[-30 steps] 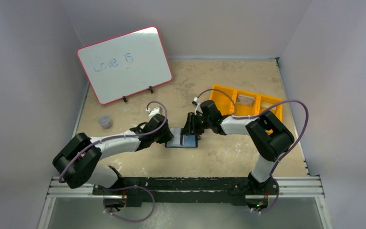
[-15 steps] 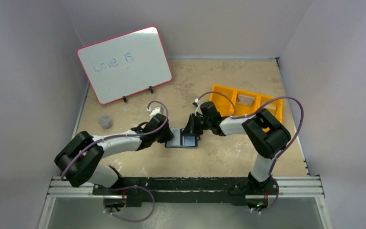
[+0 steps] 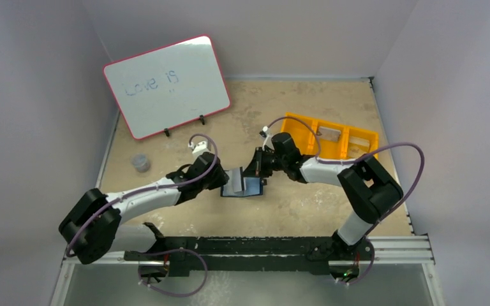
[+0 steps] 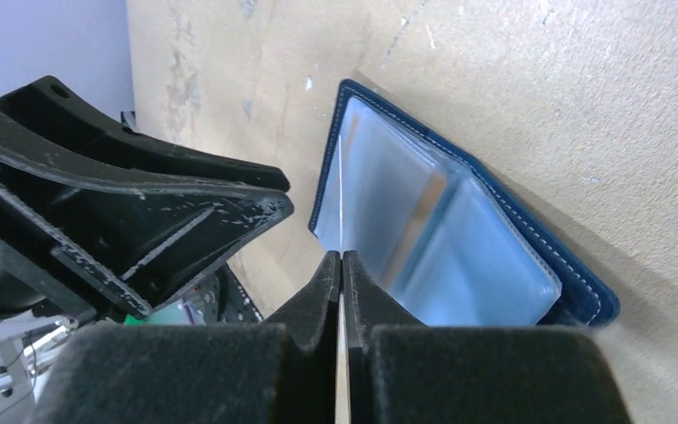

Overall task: Take the credit cards out of the card holder
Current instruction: Remove the credit card from the card holder.

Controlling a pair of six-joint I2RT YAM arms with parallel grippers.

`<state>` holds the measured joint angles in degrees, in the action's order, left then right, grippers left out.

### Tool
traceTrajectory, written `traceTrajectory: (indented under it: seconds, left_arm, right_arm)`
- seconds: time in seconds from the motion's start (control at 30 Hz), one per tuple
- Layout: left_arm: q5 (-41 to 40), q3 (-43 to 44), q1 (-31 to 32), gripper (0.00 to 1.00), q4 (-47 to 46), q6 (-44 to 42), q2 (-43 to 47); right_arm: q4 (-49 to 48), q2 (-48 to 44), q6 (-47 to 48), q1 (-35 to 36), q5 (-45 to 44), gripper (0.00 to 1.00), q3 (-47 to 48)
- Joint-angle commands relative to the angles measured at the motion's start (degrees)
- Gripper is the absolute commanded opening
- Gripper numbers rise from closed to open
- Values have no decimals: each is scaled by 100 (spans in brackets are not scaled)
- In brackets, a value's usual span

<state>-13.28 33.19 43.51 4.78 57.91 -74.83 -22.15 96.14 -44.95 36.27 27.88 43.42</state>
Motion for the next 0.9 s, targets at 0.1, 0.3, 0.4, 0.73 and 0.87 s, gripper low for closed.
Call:
traceTrajectory:
  seconds: [0.1,0.3,0.4,0.73,0.87]
  left_arm:
    - [-572,154,-24,33,134,-126,845]
    - [741,248,-1406,34,155,-963,1354]
    - [1734,403,-1823,47,-194,-1277,1553]
    - [3872,630,-1836,59,-1551,-1254,1085]
    - [4383,562,-1833,59,-1953,-1246,866]
  right_arm:
    - [337,-559,395,-37,-197,0,1]
    - [423,-1301,1291,-119,-384,0,93]
    - [786,-1563,1915,-177,-437,0,279]
    - [1040,-2238,2847,-316,297,0,625]
    - [995,-2235,2808,-392,1023,0,712]
